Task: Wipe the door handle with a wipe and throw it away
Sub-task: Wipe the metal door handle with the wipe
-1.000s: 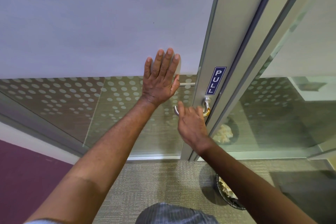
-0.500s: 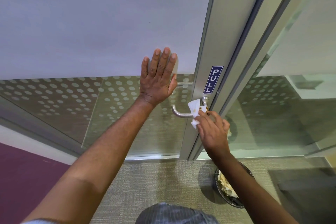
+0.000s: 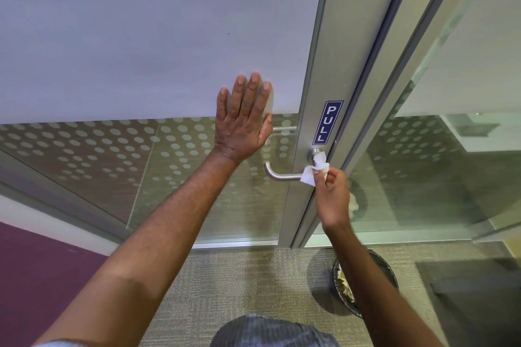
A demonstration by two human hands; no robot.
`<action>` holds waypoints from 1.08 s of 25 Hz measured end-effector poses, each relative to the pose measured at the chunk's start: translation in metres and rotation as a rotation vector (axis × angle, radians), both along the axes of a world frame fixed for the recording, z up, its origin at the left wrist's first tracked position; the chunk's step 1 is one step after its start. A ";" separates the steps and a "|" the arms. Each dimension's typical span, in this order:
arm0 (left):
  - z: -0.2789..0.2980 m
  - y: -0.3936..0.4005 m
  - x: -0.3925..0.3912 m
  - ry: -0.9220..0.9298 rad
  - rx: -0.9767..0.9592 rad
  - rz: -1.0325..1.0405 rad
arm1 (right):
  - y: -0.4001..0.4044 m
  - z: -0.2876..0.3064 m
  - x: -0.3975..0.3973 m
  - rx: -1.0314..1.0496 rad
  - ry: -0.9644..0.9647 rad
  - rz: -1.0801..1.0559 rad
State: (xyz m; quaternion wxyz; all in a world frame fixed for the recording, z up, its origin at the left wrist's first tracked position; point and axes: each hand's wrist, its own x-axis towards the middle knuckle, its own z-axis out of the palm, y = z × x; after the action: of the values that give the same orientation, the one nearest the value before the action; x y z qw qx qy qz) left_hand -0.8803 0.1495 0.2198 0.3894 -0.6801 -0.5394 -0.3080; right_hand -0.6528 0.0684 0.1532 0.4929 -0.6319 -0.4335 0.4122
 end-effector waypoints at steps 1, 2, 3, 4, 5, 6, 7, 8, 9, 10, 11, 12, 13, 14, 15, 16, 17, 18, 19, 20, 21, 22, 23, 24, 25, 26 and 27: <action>0.000 0.000 0.000 -0.003 -0.001 -0.004 | 0.004 0.004 -0.002 -0.054 0.131 -0.001; -0.001 0.000 0.001 -0.002 0.000 -0.005 | 0.008 0.008 -0.003 -0.104 0.207 0.012; -0.001 0.000 0.001 0.001 0.003 -0.003 | 0.011 0.011 -0.005 -0.156 0.252 0.037; -0.001 0.000 0.001 0.002 0.005 -0.002 | 0.013 0.014 -0.007 -0.217 0.282 0.069; 0.000 0.000 0.000 0.001 0.006 -0.003 | 0.015 0.017 -0.009 -0.284 0.299 0.097; 0.001 0.000 0.000 0.000 0.007 -0.003 | 0.018 0.018 -0.010 -0.352 0.305 0.117; 0.001 0.000 0.000 0.002 0.008 -0.002 | 0.022 0.019 -0.011 -0.420 0.304 0.127; 0.001 0.000 0.000 0.005 0.008 0.001 | 0.026 0.021 -0.012 -0.476 0.307 0.122; 0.001 0.000 0.000 0.007 0.008 0.004 | 0.030 0.023 -0.014 -0.511 0.308 0.105; 0.001 0.000 0.000 0.007 0.008 0.007 | 0.034 0.023 -0.016 -0.524 0.309 0.084; 0.001 0.000 0.000 0.006 0.009 0.011 | 0.036 0.023 -0.018 -0.522 0.322 0.051; 0.001 0.000 -0.001 0.007 0.011 0.013 | 0.038 0.022 -0.019 -0.508 0.374 0.013; 0.000 0.000 -0.001 0.006 0.011 0.014 | 0.039 0.022 -0.019 -0.486 0.459 -0.011; 0.001 0.000 -0.001 0.003 0.009 0.014 | 0.039 0.020 -0.018 -0.467 0.568 -0.010; 0.002 0.000 0.000 0.001 0.006 0.014 | 0.039 0.019 -0.016 -0.459 0.643 0.012; 0.002 -0.001 0.001 0.001 0.001 0.015 | 0.038 0.018 -0.014 -0.453 0.667 0.036; 0.002 -0.001 0.001 0.003 -0.003 0.015 | 0.038 0.019 -0.011 -0.435 0.624 0.063; 0.002 -0.001 0.001 0.004 -0.004 0.018 | 0.040 0.019 -0.008 -0.405 0.507 0.096; 0.003 -0.001 0.001 0.004 -0.003 0.023 | 0.043 0.022 -0.007 -0.369 0.328 0.149; 0.004 -0.002 0.001 -0.001 -0.005 0.026 | 0.048 0.024 -0.007 -0.339 0.120 0.226; 0.004 -0.003 0.001 -0.007 -0.006 0.026 | 0.053 0.025 -0.008 -0.337 -0.093 0.308; 0.004 -0.003 0.002 -0.009 -0.005 0.026 | 0.057 0.026 -0.011 -0.370 -0.287 0.370; 0.004 -0.003 0.002 -0.009 -0.004 0.026 | 0.060 0.026 -0.013 -0.414 -0.410 0.386; 0.004 -0.003 0.002 -0.006 -0.003 0.025 | 0.062 0.025 -0.013 -0.427 -0.403 0.355; 0.005 -0.003 0.002 -0.001 -0.002 0.026 | 0.060 0.024 -0.012 -0.392 -0.292 0.314; 0.005 -0.003 0.002 0.004 0.000 0.031 | 0.058 0.020 -0.010 -0.341 -0.137 0.283; 0.005 -0.002 0.002 0.006 0.003 0.038 | 0.055 0.017 -0.010 -0.308 0.041 0.261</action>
State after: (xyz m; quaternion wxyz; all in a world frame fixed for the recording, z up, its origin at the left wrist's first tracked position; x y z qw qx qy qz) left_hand -0.8783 0.1475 0.2251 0.3978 -0.6701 -0.5504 -0.2996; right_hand -0.6629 0.1231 0.1697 0.3415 -0.6298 -0.4334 0.5467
